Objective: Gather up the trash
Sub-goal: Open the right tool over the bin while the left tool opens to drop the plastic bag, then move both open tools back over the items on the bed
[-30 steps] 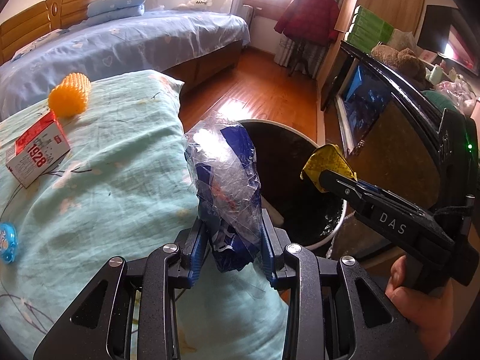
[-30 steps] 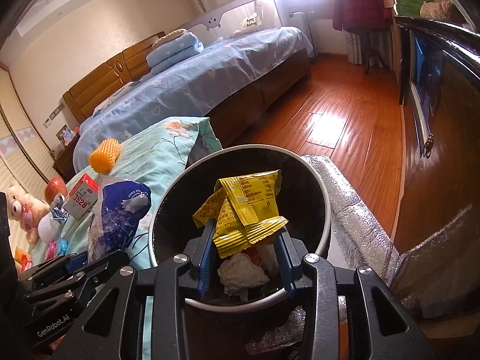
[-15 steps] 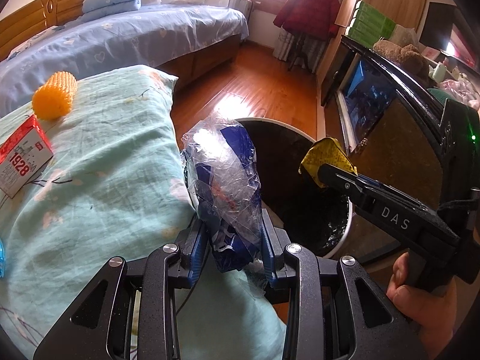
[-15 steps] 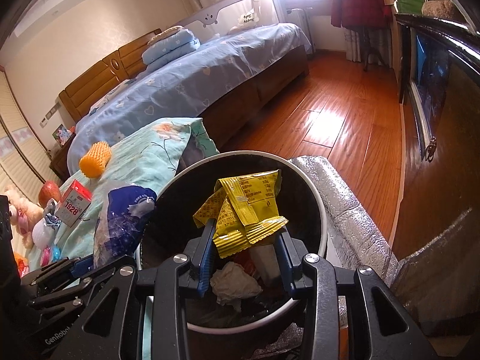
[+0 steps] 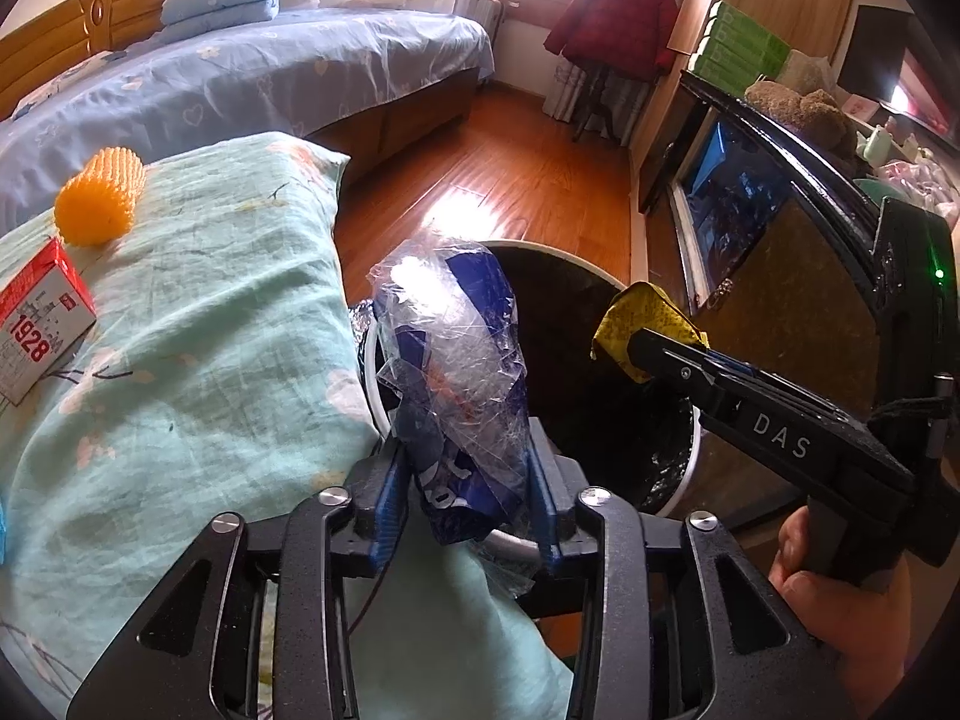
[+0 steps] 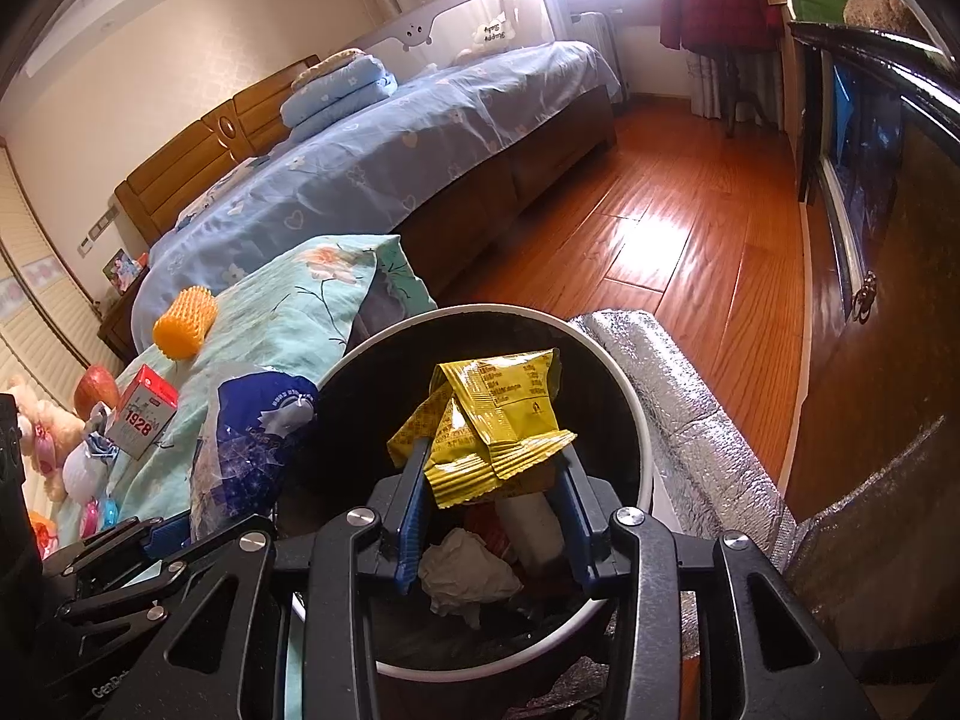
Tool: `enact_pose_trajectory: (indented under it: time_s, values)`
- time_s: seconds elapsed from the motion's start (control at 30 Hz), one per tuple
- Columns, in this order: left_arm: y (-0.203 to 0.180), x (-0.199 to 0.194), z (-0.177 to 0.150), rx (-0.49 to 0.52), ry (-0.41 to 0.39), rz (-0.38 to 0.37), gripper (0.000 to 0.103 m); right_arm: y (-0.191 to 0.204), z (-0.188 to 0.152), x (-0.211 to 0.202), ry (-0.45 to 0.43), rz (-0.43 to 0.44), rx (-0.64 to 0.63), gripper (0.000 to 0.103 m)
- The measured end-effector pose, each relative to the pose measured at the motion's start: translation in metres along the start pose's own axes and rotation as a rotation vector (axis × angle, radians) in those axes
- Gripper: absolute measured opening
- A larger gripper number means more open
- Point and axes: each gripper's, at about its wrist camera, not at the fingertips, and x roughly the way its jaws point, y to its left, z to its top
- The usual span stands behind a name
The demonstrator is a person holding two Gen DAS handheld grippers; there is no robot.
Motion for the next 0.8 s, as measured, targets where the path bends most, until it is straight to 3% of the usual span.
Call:
enact_pose_trajectory:
  time_s: [0.1, 0.13, 0.2, 0.43, 0.8]
  values:
    - [0.002, -0.004, -0.001, -0.003, -0.014, 0.006, 0.049, -0.002, 0.001, -0.001, 0.001, 0.002, 0.005, 0.044]
    - [0.004, -0.006, -0.002, -0.008, -0.019, 0.009, 0.056, -0.002, 0.001, -0.001, 0.0, 0.004, 0.008, 0.048]
    - [0.008, -0.011, -0.004, -0.015, -0.031, 0.016, 0.06, -0.002, 0.001, -0.004, -0.003, 0.012, 0.014, 0.057]
    - [0.03, -0.034, -0.023, -0.044, -0.067, 0.046, 0.061, 0.008, -0.005, -0.015, -0.024, 0.036, 0.015, 0.069]
    - [0.075, -0.076, -0.056, -0.107, -0.13, 0.123, 0.062, 0.055, -0.028, -0.018, -0.017, 0.106, -0.033, 0.071]
